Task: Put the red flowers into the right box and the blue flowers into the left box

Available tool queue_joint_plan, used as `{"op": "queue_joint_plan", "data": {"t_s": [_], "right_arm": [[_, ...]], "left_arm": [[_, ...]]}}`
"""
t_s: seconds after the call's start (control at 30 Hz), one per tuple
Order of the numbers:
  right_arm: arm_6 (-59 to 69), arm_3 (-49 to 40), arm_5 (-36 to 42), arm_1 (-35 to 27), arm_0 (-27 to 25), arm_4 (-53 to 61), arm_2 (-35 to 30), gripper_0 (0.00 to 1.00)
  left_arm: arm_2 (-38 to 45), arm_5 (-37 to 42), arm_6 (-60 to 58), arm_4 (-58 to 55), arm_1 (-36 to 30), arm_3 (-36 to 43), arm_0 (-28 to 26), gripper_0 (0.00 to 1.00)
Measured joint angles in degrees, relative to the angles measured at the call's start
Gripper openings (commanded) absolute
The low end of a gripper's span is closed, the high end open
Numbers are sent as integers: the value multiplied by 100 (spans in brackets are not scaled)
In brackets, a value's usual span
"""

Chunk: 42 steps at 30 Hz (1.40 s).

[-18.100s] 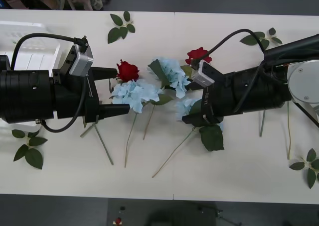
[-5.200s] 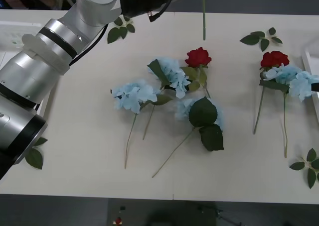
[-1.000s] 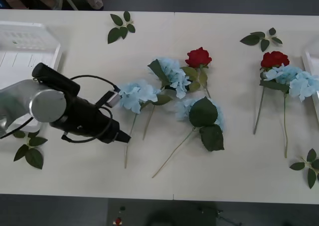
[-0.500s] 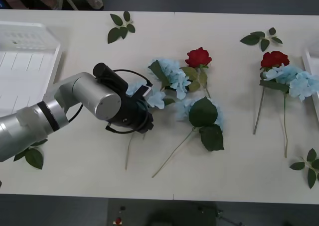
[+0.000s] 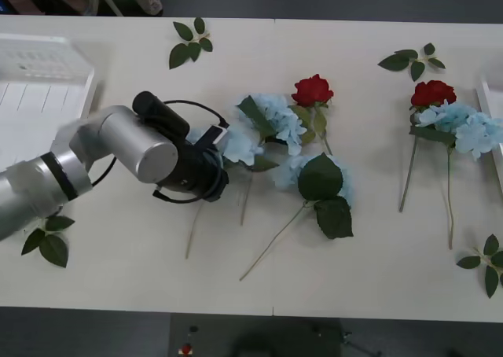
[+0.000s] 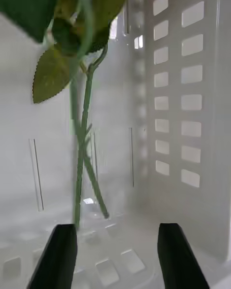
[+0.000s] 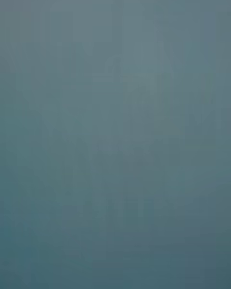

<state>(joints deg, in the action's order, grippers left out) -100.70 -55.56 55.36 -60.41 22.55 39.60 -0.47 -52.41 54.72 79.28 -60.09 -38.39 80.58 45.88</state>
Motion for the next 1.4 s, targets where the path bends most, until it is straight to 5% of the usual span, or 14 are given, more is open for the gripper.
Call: {"op": "queue_joint_plan", "data": {"t_s": [0.3, 0.47, 0.6, 0.63, 0.7, 0.83, 0.9, 1.13, 1.4], "right_arm": [[-478, -124, 234, -1, 2, 1159, 2, 70], [-554, -1200, 789, -2, -118, 1578, 105, 70], [532, -2212, 851, -2, -291, 1581, 543, 70], [883, -2356, 801, -2, -297, 1581, 705, 70], [1387, -2550, 465, -3, -292, 1577, 1114, 70], [1676, -2627, 61, -3, -267, 1473, 1870, 70], [1906, -2607, -73, -3, -219, 1391, 2194, 70], [2471, -2119, -213, 352, 133, 1019, 2542, 70], [2471, -1731, -459, 805, 325, 1014, 2389, 70]], "left_arm": [[945, 1864, 334, 1138, -3235, 2557, 66, 0], [1030, 2210, 671, 1891, -4446, 2561, 69, 0], [1024, 2145, 671, 2153, -4396, 1630, 53, 0], [1024, 2058, 671, 2238, -4309, 1349, 27, 10], [1024, 1726, 670, 2592, -4071, 824, -102, 44], [1025, 962, 670, 3139, -3611, -24, -402, 77], [1025, 684, 670, 3135, -3438, -357, -470, 85], [1024, 79, 673, 2010, -3587, -338, -486, 91], [1784, 23, 1555, -1623, -4092, 1050, -562, 92]]}}
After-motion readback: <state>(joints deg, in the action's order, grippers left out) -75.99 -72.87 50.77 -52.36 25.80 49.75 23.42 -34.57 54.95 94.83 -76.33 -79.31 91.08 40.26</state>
